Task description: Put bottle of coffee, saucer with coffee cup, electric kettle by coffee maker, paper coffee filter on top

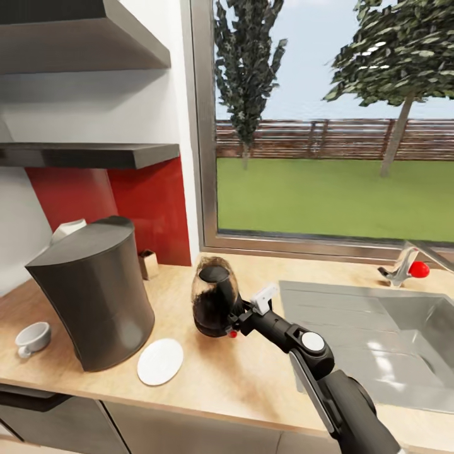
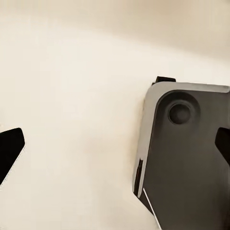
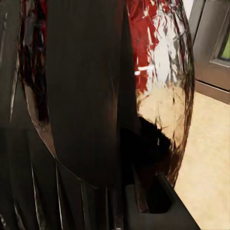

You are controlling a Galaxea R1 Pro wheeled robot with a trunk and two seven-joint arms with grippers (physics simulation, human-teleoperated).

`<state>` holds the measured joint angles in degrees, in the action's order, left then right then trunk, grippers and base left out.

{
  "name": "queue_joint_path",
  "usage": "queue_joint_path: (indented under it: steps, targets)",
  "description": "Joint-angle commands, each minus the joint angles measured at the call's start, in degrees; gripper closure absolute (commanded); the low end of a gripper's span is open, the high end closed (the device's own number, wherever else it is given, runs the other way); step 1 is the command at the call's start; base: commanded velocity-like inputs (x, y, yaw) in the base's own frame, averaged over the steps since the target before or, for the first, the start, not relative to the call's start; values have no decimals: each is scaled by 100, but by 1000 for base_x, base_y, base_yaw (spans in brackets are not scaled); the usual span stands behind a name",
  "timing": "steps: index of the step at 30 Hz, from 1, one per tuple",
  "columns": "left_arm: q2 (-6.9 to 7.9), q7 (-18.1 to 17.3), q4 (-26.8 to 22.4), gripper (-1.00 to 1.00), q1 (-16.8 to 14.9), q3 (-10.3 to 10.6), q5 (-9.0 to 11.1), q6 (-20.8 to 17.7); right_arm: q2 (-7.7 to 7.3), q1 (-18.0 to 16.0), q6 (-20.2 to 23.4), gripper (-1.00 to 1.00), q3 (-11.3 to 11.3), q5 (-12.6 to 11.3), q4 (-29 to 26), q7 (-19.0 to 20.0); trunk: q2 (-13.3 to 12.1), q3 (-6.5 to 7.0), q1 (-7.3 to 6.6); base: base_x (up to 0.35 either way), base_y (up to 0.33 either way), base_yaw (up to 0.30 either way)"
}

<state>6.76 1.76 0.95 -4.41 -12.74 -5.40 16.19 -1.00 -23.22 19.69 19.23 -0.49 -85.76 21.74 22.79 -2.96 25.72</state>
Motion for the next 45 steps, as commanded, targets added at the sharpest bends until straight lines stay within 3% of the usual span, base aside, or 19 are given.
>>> queue_joint_path:
  steps: [1,20,26,29,45]
  targets:
    - [1,18,11,-100,-7,-35,-58,25,0,-7,35,100,2,-21,-11,6,13,-12,6,289,159,20]
    - [18,26,19,-100,-7,-44,-58,17,11,-7,-2,100,37,-13,163,6,13,-11,6,74,44,2]
    - [10,293,20,-100,-7,-37,-50,24,69,-7,-11,100,46,-12,449,6,13,-11,6,0,147,0]
    - [7,314,20,-100,-7,-36,-49,25,136,-7,-17,100,44,-12,463,-1,13,-11,6,2,59,0]
    - [1,316,20,-100,-7,-35,-49,25,144,-7,-50,100,37,-4,595,-12,13,-11,6,26,121,0]
